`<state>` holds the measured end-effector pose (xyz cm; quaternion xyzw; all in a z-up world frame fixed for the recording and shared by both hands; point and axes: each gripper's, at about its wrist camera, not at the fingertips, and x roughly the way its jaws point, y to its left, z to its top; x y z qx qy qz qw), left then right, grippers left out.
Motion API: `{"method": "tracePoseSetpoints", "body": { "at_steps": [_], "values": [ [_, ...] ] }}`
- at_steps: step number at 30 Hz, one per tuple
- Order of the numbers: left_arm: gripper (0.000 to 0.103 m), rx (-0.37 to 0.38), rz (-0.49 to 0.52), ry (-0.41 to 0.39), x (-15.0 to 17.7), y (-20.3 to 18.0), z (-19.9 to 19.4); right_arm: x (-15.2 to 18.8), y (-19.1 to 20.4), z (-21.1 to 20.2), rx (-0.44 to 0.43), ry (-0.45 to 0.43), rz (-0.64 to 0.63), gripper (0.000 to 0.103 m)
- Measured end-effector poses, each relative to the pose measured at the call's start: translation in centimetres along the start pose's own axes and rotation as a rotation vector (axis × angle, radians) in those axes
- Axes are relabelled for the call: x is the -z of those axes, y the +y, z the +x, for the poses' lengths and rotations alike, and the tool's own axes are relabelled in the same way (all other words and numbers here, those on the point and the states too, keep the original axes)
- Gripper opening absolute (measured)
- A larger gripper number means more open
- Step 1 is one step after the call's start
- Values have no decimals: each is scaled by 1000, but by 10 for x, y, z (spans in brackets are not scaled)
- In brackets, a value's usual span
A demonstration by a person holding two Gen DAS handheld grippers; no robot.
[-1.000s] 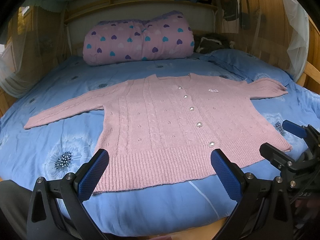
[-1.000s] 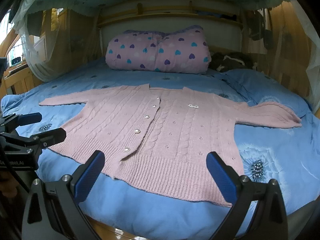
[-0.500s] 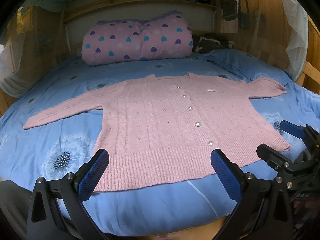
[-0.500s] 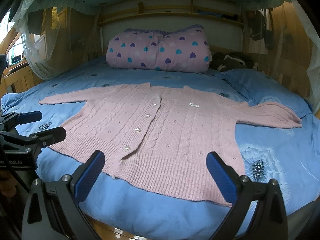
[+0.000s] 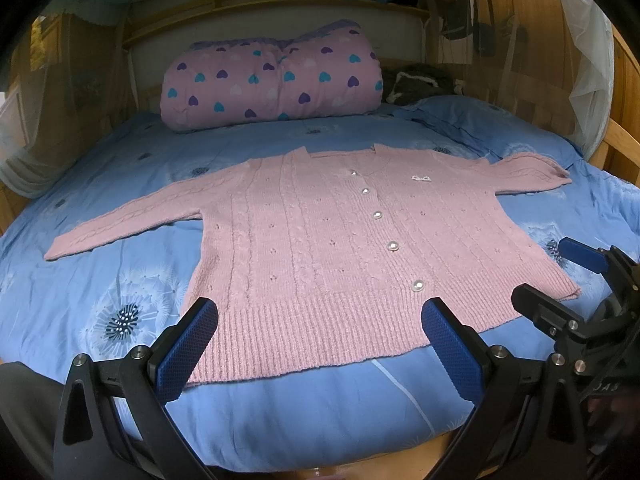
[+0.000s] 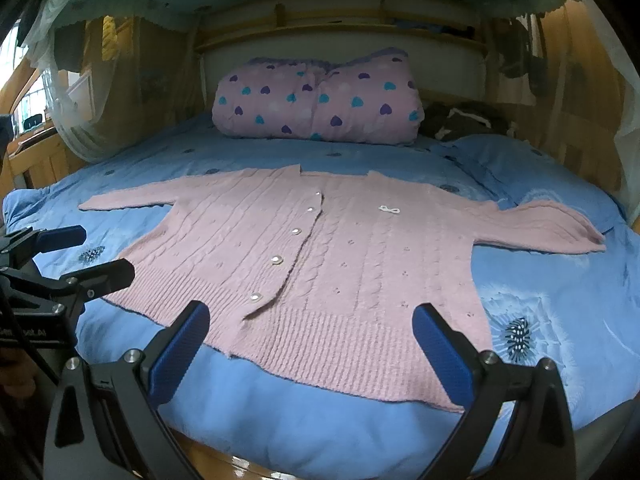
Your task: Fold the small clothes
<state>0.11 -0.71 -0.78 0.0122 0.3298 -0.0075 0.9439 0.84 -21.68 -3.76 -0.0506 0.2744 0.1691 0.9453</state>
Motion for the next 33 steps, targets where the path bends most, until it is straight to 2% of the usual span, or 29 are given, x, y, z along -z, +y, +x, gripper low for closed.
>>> {"method": "tracePoseSetpoints", "body": {
  "at_steps": [6, 8, 12, 15, 18, 21, 26, 29, 33],
  "values": [
    [99, 4, 0, 4, 0, 0, 0, -1, 5, 1, -6, 9, -8, 103],
    [99, 26, -27, 7, 0, 2, 1, -2, 4, 2, -31, 14, 7, 103],
    [99, 110, -124, 33, -3, 11, 6, -12, -3, 5, -109, 8, 112, 103],
    [99, 115, -159, 52, -11, 18, 13, -23, -13, 10, -160, -19, 214, 103],
    [99, 135, -182, 69, -20, 27, 17, -36, -20, 25, -200, 11, 272, 103],
    [99, 129, -196, 62, -30, 39, 19, -51, -19, 40, -189, 39, 234, 103],
    [99, 69, -200, 57, -56, 69, 30, -84, -16, 53, -162, 16, 131, 103],
    [99, -8, -232, 60, -74, 101, 45, -107, -17, 59, -89, -21, 114, 103],
    [99, -39, -332, 110, -93, 162, 74, -136, -29, 78, -106, -24, 136, 103]
  ]
}}
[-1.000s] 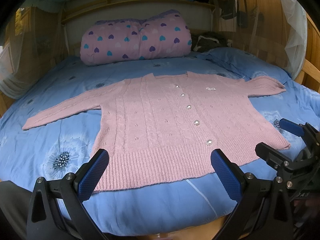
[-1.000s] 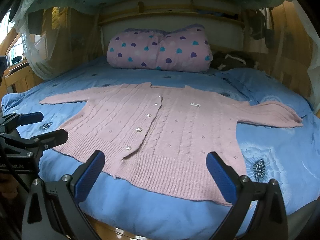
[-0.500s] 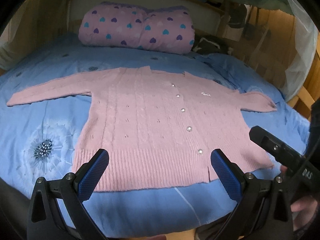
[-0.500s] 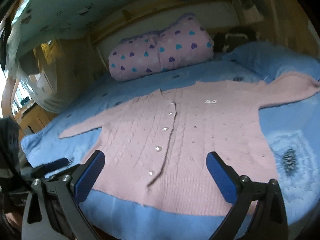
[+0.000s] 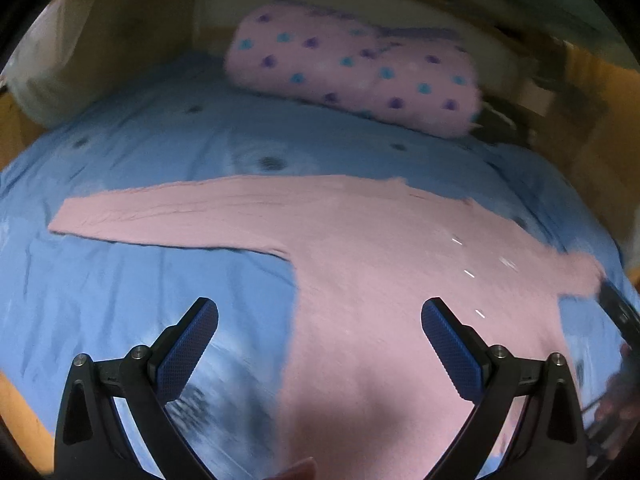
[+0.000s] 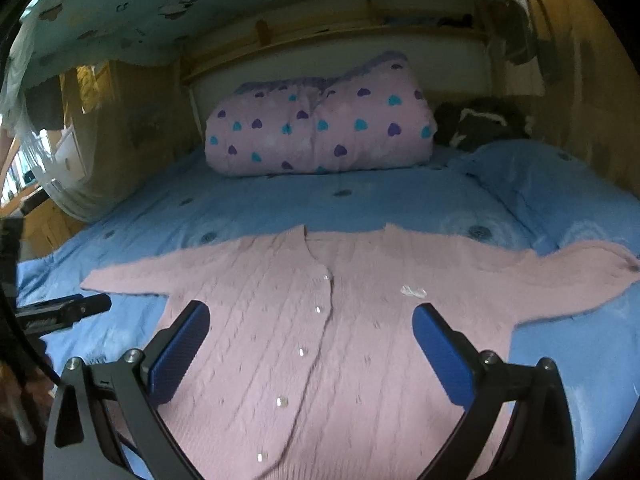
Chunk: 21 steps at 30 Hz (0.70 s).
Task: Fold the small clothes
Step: 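Move the left tool to the cardigan sleeve cuff nearest it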
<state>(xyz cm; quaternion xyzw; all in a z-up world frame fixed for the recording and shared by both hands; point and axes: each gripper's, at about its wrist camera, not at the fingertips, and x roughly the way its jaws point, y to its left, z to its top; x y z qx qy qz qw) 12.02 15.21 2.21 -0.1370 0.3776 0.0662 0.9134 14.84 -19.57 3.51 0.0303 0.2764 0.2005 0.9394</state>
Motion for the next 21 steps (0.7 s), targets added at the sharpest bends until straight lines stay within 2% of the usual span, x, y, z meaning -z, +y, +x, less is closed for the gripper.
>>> {"method": "tracePoseSetpoints", "body": {
  "at_steps": [2, 3, 5, 8, 10, 12, 16, 18, 21],
  "values": [
    [99, 42, -87, -7, -17, 35, 12, -12, -11, 12, -10, 10, 53, 103],
    [99, 39, -137, -8, -25, 57, 19, -14, -16, 17, -25, 14, 85, 103],
    [99, 1, -212, -8, -36, 96, 31, -14, -29, 26, -41, 22, 153, 103],
    [99, -96, -301, -7, -43, 161, 47, -8, -43, 47, -67, 117, 218, 103],
    [99, -79, -414, -3, -45, 209, 53, -4, -50, 57, -69, 158, 248, 103],
    [99, -68, -515, -18, -43, 247, 57, 0, -55, 62, -51, 176, 274, 103],
    [99, -111, -708, -50, -30, 316, 61, 12, -62, 67, -35, 197, 300, 103],
    [99, -105, -785, -69, -22, 346, 63, 17, -64, 70, -44, 214, 313, 103],
    [99, -90, -845, -59, -12, 368, 67, 22, -67, 71, -56, 228, 323, 103]
  ]
}}
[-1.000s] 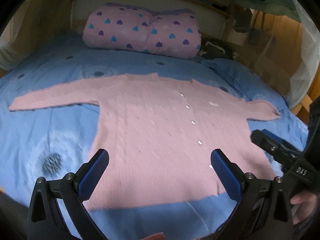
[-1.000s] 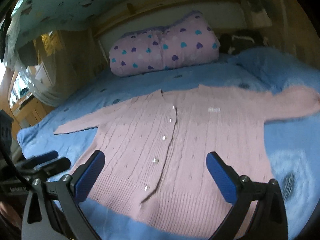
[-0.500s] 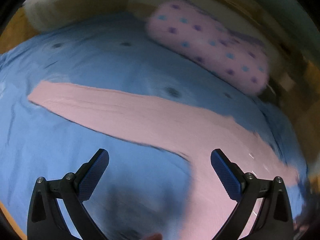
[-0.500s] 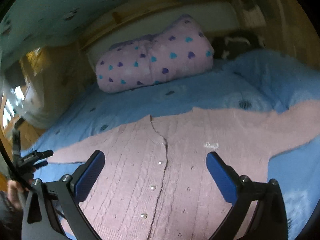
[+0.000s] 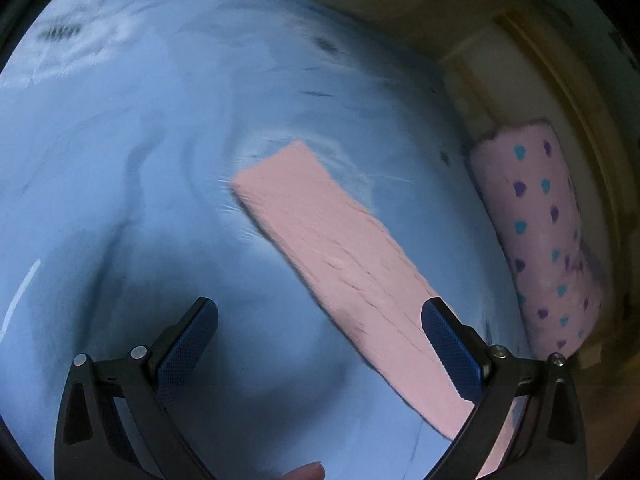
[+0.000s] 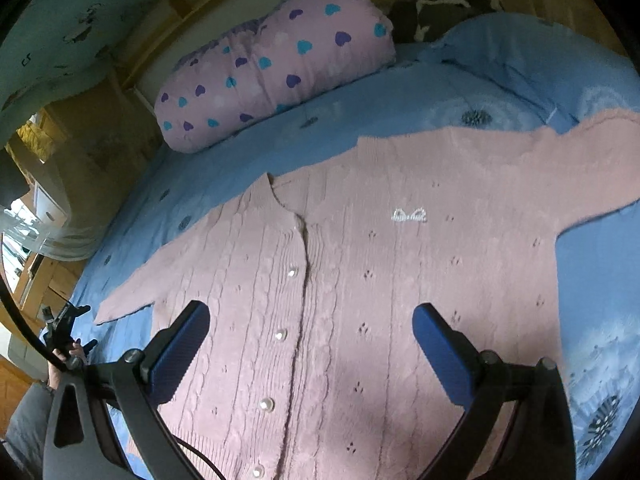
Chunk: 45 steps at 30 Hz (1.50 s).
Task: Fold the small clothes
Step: 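Move the left tool to the cardigan sleeve cuff nearest it, then close the left gripper on the sleeve cuff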
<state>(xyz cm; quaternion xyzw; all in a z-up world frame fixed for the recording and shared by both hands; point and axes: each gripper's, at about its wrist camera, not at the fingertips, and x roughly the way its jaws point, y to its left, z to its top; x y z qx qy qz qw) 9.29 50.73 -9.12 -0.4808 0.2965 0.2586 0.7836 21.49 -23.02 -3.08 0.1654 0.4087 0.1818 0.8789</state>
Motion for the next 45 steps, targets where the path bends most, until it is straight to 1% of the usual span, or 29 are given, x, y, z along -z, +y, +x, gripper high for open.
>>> {"method": "tracePoseSetpoints", "body": {
  "at_steps": [2, 4, 9, 11, 13, 15, 16, 17, 19, 21, 22, 23, 24, 25, 28, 30, 33, 36, 39, 40, 42, 45],
  "values": [
    [99, 20, -16, 4, -4, 10, 4, 2, 0, 2, -6, 11, 6, 103],
    [99, 31, -7, -8, -1, 10, 4, 3, 0, 6, -5, 24, 9, 103],
    [99, 8, 18, -2, -8, 7, 17, 6, 5, 9, 6, 23, -4, 103],
    [99, -27, 57, 13, -8, 3, 22, 8, 5, 12, -3, 39, -7, 103],
    [98, -68, 129, 20, -5, -5, 27, 11, 4, 15, -10, 56, -2, 103],
    [98, -83, 181, 30, -3, -9, 28, 13, 4, 19, -30, 81, 7, 103],
    [98, -66, 174, 29, -4, -8, 27, 15, 4, 20, -40, 92, 12, 103],
    [98, -37, 140, 20, -7, -6, 25, 16, 5, 22, -51, 102, 16, 103],
    [98, 56, 24, -3, -15, 7, 19, 18, 8, 23, -70, 111, 14, 103],
    [97, 120, -45, -22, -21, 19, 16, 19, 13, 24, -87, 119, -3, 103],
    [93, 149, -62, -30, -25, 22, 17, 19, 19, 24, -92, 118, -27, 103],
    [86, 170, -70, -32, -29, 23, 19, 19, 23, 23, -92, 113, -47, 103],
    [82, 190, -75, -28, -32, 24, 22, 18, 27, 22, -90, 105, -71, 103],
    [76, 209, -82, -18, -35, 26, 25, 19, 31, 21, -85, 97, -97, 103],
    [75, 239, -82, -12, -42, 24, 33, 19, 41, 20, -71, 84, -165, 103],
    [75, 252, -72, -12, -47, 21, 38, 19, 44, 23, -68, 92, -183, 103],
    [75, 254, -76, -18, -52, 21, 42, 19, 41, 28, -78, 116, -163, 103],
    [74, 243, -61, -28, -46, 18, 43, 20, 38, 33, -84, 137, -147, 103],
    [71, 221, -46, -18, -39, 20, 37, 22, 35, 32, -88, 137, -143, 103],
    [70, 201, -36, -21, -36, 19, 34, 22, 35, 32, -88, 134, -144, 103],
    [69, 177, -35, -35, -32, 20, 30, 22, 34, 31, -88, 135, -141, 103],
    [69, 163, -42, -54, -34, 19, 33, 23, 34, 33, -96, 145, -131, 103]
  ]
}}
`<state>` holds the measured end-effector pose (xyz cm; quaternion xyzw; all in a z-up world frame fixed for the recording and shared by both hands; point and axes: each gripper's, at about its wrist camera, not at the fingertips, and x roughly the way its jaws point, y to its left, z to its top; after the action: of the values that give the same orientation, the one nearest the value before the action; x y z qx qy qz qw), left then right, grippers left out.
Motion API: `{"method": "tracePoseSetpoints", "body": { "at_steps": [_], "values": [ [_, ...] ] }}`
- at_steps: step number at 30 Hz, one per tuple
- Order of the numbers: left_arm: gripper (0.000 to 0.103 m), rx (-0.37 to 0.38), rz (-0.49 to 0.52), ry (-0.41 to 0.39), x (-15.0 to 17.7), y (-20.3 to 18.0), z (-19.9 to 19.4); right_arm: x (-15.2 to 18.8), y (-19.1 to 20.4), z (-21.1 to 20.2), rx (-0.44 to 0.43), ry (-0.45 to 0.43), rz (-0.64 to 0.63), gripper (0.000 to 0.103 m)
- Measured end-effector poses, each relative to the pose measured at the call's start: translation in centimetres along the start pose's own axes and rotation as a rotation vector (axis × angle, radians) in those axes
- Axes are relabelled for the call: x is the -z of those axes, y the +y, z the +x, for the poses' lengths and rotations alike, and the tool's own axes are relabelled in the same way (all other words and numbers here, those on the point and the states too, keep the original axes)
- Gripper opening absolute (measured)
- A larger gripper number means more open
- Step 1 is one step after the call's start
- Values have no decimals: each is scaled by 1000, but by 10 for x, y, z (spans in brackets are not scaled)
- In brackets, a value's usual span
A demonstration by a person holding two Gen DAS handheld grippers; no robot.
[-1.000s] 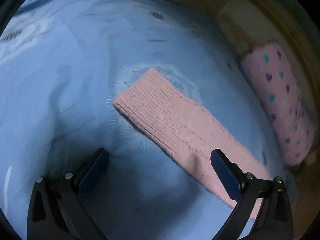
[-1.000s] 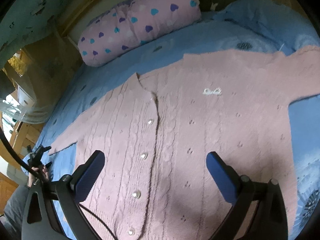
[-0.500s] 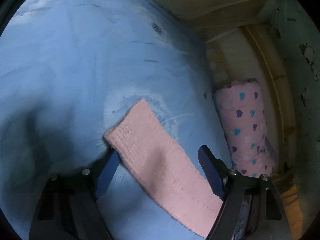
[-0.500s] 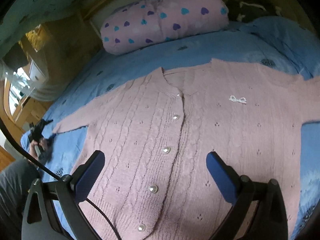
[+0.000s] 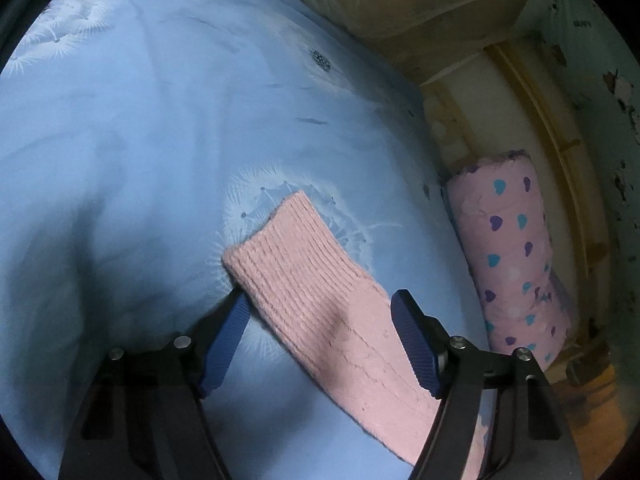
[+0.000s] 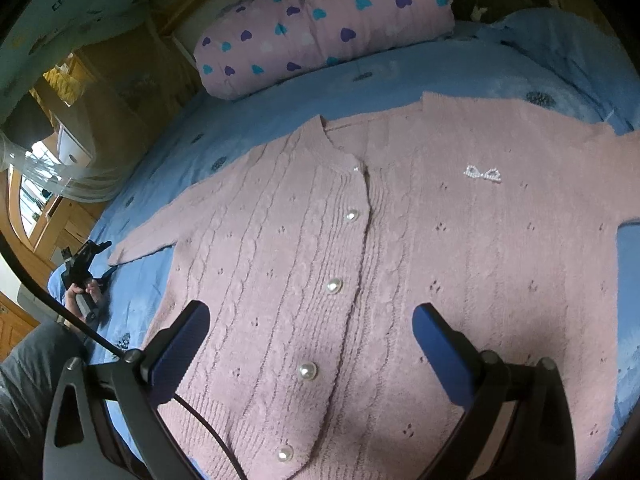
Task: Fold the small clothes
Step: 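Close the left gripper on the sleeve cuff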
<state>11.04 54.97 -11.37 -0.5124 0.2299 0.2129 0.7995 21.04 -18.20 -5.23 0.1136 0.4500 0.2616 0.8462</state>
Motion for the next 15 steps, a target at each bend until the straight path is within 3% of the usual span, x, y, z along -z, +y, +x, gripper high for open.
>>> {"method": "tracePoseSetpoints", "body": {
  "at_steps": [6, 9, 13, 15],
  "values": [
    [63, -24, -27, -49, -5, 0, 4, 1, 2, 3, 1, 11, -13, 103],
    [44, -96, -26, -70, -3, -2, 5, 0, 2, 1, 2, 4, -13, 103],
    [8, -196, 6, -76, -5, -3, 8, 2, 1, 1, -4, 9, -8, 103],
    [6, -192, 2, -85, -5, -2, 7, 1, 1, 1, -3, 9, -14, 103]
  ]
}}
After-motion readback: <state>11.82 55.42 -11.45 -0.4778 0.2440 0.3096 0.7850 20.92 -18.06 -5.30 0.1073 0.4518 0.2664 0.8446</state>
